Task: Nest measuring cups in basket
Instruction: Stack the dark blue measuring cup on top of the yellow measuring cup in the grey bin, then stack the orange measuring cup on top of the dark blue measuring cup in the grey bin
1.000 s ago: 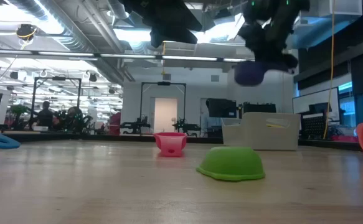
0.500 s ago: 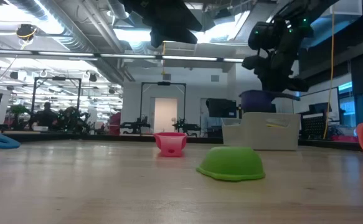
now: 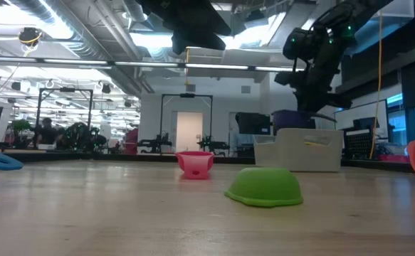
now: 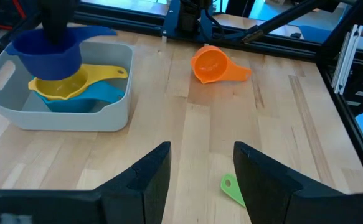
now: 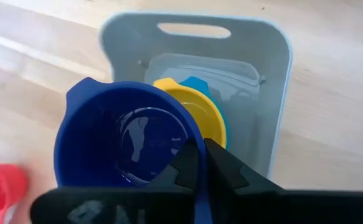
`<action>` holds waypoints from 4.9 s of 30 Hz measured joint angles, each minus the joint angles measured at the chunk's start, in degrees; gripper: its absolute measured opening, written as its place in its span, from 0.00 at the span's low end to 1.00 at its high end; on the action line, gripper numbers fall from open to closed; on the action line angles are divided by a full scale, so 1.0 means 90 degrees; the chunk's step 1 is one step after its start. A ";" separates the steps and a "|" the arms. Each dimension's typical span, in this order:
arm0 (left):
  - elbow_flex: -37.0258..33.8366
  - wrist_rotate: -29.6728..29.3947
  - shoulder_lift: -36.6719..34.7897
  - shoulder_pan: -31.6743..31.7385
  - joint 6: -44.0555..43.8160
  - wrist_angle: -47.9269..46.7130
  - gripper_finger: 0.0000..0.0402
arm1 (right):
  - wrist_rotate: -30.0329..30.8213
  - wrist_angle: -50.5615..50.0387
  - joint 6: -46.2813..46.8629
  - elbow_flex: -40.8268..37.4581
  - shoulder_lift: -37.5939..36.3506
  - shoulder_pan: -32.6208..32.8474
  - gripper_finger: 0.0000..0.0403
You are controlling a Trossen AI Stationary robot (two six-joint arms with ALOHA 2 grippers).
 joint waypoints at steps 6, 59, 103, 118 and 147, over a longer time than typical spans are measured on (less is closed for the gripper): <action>0.0000 0.0000 0.0000 0.0000 0.0000 0.0002 0.42 | 0.0053 0.0526 0.0213 -0.0483 0.0100 0.0000 0.04; 0.0000 0.0000 0.0000 0.0000 0.0000 0.0002 0.42 | -0.1093 0.0047 -0.0845 -0.0532 -0.1151 0.0153 0.30; 0.0000 0.0002 -0.0002 -0.0002 -0.0015 0.0000 0.42 | -0.3170 -0.1742 0.1243 -0.0334 -0.1870 0.4418 0.30; 0.0000 0.0002 -0.0002 -0.0002 -0.0002 0.0000 0.42 | -0.2303 -0.3067 0.0280 0.2372 -0.0461 0.4852 0.30; 0.0000 -0.0197 -0.0002 -0.0002 0.0002 0.0002 0.42 | -0.1241 -0.5305 -0.1800 0.1497 0.1538 0.5102 0.30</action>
